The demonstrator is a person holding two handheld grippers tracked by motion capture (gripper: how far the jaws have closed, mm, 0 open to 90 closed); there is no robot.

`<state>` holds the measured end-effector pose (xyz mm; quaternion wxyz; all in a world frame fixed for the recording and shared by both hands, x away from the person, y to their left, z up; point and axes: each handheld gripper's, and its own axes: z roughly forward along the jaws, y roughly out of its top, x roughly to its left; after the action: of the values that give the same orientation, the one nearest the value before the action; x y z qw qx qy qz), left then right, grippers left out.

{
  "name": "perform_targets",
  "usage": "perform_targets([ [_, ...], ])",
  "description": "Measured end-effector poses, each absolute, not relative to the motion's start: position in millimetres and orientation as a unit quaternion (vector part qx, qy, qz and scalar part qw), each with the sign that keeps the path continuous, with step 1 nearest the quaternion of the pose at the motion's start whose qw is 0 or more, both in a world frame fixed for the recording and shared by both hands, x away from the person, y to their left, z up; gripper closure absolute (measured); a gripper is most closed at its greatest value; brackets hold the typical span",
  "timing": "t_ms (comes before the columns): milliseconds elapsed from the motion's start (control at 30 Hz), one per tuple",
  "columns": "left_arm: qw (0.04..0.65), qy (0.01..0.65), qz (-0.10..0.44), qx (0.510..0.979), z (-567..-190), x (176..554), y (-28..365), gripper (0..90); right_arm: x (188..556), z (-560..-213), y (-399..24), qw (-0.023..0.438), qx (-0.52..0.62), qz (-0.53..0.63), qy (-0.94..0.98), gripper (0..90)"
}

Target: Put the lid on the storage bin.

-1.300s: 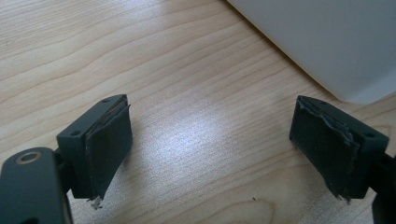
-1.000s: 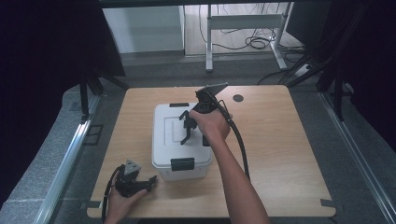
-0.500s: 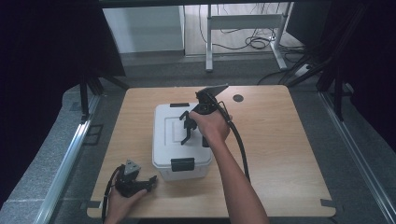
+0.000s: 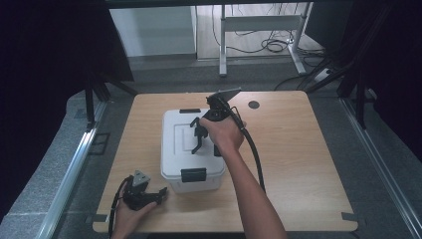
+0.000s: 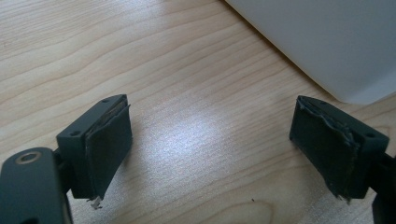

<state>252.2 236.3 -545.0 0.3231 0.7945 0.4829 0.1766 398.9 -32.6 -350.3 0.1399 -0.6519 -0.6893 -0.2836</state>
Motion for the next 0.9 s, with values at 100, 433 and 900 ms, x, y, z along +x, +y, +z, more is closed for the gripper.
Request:
perform_targets([
  [100,0.323,0.483,0.176,0.795,-545,252,236,12.9,399,-353,-31,0.135,-0.655,-0.277,-0.690,84.8],
  [433,0.323,0.482,0.176,0.795,-545,252,236,12.9,401,-358,-32,0.138,-0.657,-0.280,-0.686,84.7],
  [900,0.323,0.482,0.176,0.795,-545,252,236,12.9,402,-367,-29,0.134,-0.656,-0.283,-0.686,83.7],
])
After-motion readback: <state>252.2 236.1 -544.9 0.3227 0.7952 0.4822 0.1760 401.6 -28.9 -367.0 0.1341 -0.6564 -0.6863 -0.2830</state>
